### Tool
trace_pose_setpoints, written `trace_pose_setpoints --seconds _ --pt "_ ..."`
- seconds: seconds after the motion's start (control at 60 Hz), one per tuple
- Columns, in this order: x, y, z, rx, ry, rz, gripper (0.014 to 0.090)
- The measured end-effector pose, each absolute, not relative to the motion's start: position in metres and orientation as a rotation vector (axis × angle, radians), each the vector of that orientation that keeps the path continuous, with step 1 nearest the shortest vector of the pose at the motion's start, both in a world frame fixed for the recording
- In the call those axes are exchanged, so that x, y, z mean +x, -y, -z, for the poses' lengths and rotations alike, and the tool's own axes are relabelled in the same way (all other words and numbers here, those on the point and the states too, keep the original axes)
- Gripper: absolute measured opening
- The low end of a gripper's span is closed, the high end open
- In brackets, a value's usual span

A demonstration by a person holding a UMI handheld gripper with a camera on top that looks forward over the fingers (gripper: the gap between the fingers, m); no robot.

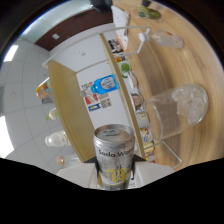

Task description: Make me a cup of Mojito.

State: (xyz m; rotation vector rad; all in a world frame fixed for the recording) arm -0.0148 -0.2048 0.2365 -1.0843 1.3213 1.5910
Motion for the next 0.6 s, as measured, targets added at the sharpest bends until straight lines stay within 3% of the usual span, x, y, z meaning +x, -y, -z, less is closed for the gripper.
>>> trace_pose_setpoints --seconds 0.117,0.317,0.6 --pt "-0.027 0.21 -0.26 -1.377 -0.939 -1.212 0.0515" --pt "-0.051 0.211 -0.287 -1.543 -0.423 -0.642 0.0513" --pt "-0.094 0.196 -0.176 -1.766 -0.013 -0.177 0.0513"
